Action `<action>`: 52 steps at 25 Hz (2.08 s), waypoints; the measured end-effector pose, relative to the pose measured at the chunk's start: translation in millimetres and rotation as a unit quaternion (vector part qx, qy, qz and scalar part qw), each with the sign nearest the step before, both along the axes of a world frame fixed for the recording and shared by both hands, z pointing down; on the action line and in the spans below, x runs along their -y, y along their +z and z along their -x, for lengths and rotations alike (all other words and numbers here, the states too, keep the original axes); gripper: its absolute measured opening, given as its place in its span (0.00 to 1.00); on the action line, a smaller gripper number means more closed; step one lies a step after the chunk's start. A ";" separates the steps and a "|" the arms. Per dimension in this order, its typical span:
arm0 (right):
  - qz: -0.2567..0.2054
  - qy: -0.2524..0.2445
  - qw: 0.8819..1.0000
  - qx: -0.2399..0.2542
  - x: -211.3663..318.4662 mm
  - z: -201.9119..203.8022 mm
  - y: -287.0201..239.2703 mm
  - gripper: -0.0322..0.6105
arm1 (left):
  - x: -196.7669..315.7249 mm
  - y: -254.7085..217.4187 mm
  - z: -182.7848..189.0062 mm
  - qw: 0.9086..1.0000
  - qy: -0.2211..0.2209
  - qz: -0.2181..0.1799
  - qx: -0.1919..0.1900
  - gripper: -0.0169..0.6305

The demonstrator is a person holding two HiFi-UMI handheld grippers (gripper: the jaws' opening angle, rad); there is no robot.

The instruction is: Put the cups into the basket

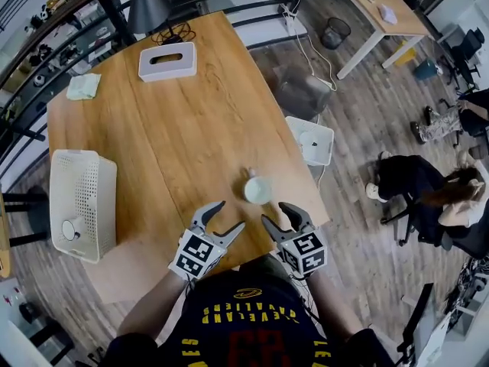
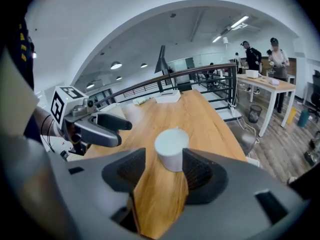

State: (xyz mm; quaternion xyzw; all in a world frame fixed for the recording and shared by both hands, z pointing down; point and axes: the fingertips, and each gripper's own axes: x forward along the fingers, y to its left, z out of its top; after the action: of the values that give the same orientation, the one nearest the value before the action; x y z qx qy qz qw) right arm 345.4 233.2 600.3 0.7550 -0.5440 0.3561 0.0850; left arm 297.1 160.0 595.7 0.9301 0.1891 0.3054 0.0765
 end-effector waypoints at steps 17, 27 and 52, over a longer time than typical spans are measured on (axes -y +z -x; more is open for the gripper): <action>0.101 -0.386 0.905 -0.146 15.7 -29.5 64.0 0.41 | -19.7 83.9 -40.6 0.982 0.128 -0.128 0.058 0.45; 0.086 -0.405 0.902 -0.127 25.5 -30.3 63.7 0.41 | -21.1 87.0 -50.0 0.985 0.124 -0.107 0.056 0.45; 0.059 -0.446 0.882 -0.142 58.1 56.3 24.7 0.41 | 9.1 47.4 39.3 0.990 0.086 -0.102 0.039 0.45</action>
State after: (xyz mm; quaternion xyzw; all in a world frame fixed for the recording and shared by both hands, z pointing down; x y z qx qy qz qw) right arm 289.1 175.0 625.0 0.4688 -0.7830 0.2011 0.3559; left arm 257.8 150.9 643.0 0.9008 0.2334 0.3642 -0.0382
